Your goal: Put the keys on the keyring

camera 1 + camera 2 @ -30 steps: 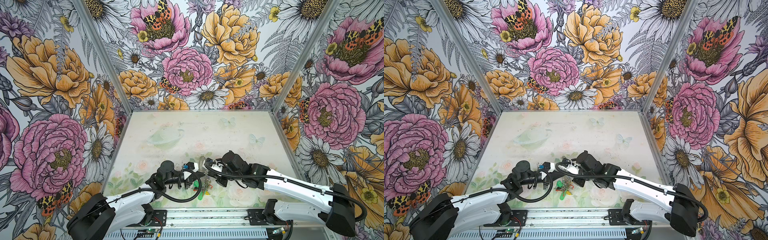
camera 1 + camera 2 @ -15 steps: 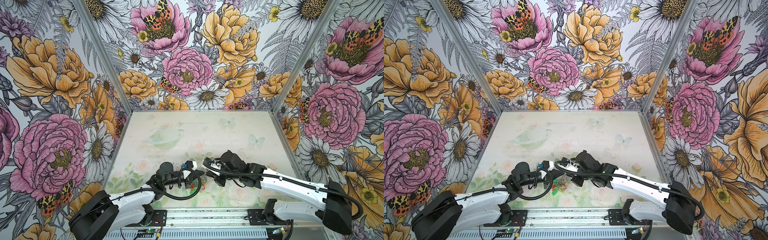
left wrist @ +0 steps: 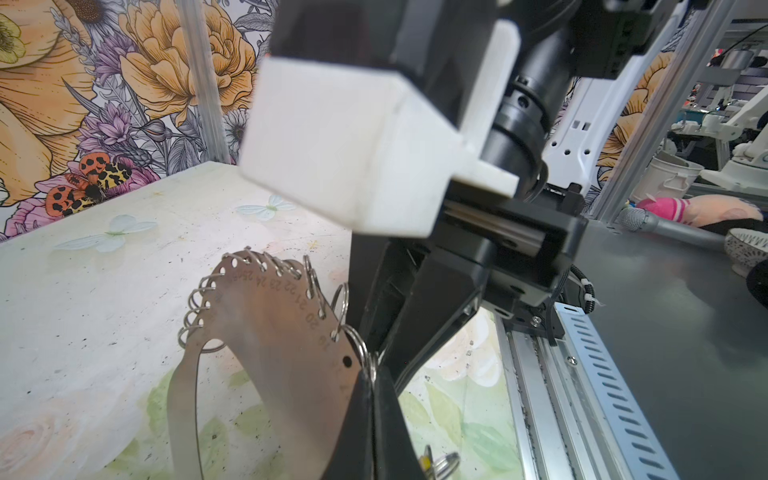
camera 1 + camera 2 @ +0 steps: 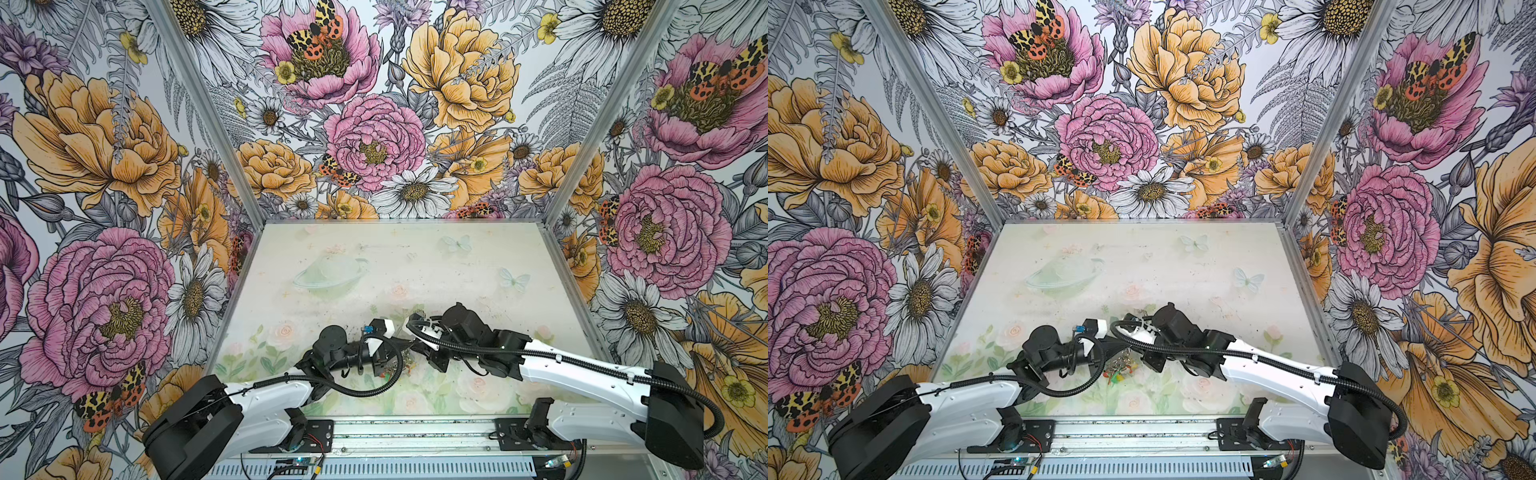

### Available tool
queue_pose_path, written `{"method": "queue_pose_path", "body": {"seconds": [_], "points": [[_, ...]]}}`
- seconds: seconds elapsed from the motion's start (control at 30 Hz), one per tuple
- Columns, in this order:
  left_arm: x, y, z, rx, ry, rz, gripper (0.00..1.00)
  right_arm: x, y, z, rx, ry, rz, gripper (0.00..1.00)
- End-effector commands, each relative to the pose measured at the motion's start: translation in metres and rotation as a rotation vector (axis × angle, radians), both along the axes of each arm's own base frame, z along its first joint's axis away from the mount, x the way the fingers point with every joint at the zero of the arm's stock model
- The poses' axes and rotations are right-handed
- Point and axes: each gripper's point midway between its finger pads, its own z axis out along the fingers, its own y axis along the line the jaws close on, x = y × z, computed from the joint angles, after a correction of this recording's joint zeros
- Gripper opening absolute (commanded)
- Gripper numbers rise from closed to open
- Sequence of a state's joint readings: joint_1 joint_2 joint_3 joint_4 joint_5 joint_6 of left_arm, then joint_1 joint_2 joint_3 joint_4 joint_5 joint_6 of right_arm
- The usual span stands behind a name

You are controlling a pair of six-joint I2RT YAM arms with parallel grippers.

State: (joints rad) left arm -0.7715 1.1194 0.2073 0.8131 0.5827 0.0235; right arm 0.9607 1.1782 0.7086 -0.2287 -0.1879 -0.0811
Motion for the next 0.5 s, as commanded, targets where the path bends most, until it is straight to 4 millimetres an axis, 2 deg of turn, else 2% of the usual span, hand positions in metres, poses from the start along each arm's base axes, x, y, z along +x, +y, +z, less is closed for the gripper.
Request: {"method": "queue_pose_path", "body": {"seconds": [0.0, 0.13, 0.33, 0.47], "points": [[-0.014, -0.006, 0.038, -0.107, -0.09, -0.075, 0.0, 0.013, 0.003, 0.018, 0.069, -0.062, -0.045, 0.16], [-0.011, -0.006, 0.033, -0.08, -0.092, -0.056, 0.0, 0.015, -0.002, 0.022, 0.072, -0.088, -0.061, 0.17], [0.001, 0.003, 0.021, -0.022, -0.092, 0.017, 0.0, 0.017, -0.024, 0.032, 0.092, -0.157, -0.118, 0.19], [0.003, 0.009, 0.02, -0.018, -0.093, 0.029, 0.0, 0.002, -0.024, 0.041, 0.15, -0.144, -0.043, 0.19]]}}
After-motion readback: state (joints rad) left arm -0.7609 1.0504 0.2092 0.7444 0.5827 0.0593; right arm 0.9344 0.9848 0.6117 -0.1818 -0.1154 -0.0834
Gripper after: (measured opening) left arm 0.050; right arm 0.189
